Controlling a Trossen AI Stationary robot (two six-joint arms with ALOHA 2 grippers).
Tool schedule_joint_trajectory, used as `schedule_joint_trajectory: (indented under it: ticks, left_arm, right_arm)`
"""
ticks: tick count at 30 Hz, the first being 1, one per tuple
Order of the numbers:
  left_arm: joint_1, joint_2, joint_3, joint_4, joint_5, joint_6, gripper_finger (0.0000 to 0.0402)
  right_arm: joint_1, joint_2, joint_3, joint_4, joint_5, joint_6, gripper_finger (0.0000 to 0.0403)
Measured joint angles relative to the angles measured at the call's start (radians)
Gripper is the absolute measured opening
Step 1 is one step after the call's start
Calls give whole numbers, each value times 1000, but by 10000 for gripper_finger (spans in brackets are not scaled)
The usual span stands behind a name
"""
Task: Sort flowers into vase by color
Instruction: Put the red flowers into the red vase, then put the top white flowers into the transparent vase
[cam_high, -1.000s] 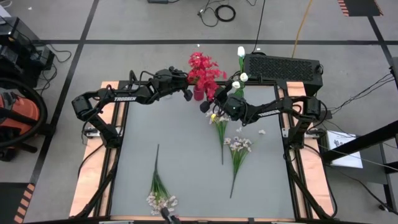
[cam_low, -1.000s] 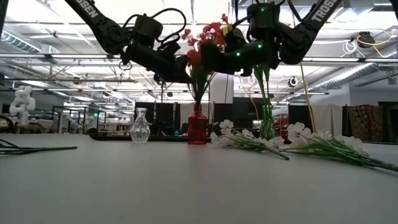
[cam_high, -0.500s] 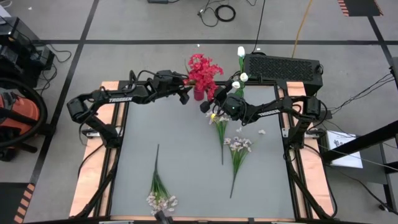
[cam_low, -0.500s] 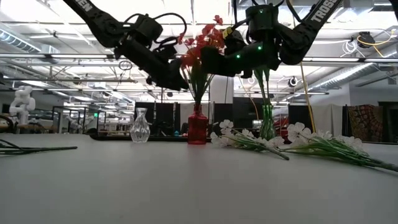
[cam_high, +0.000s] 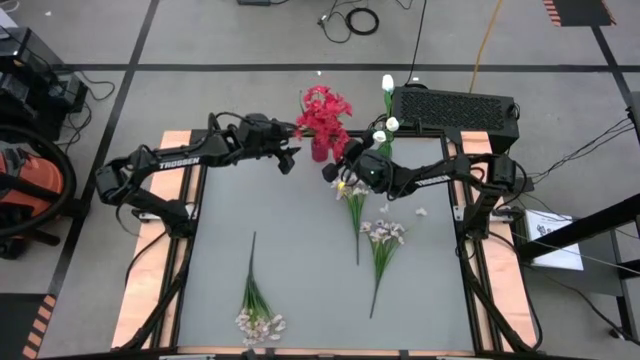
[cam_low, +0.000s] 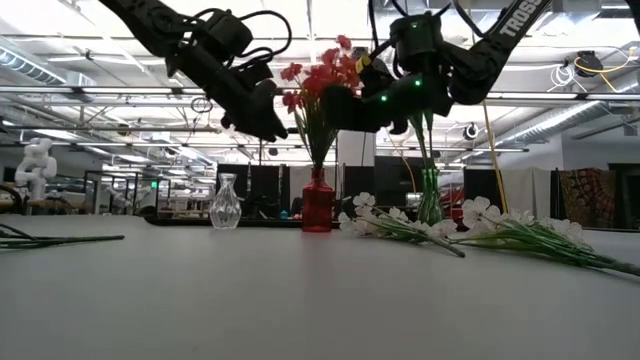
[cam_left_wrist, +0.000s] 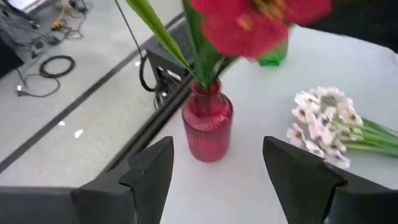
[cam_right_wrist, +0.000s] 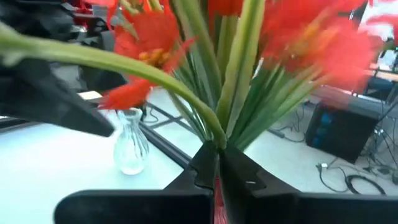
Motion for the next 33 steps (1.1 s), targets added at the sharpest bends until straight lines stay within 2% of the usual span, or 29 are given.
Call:
schedule_joint_trajectory:
  ticks: [15, 22, 26, 33]
  left_arm:
    - [-88, 0, 0, 16, 4, 0, 254]
    - [-93, 0, 0, 15, 2, 0, 254]
    - [-93, 0, 0, -1, 2, 0, 254]
    - [-93, -16, -1, -71, 15, -3, 254]
  right_arm:
    - [-31, 0, 0, -85, -40, 31, 2]
    - [-32, 0, 0, -95, -55, 34, 19]
    - [-30, -4, -1, -148, -56, 46, 44]
    - [-24, -75, -1, -335, -56, 132, 135]
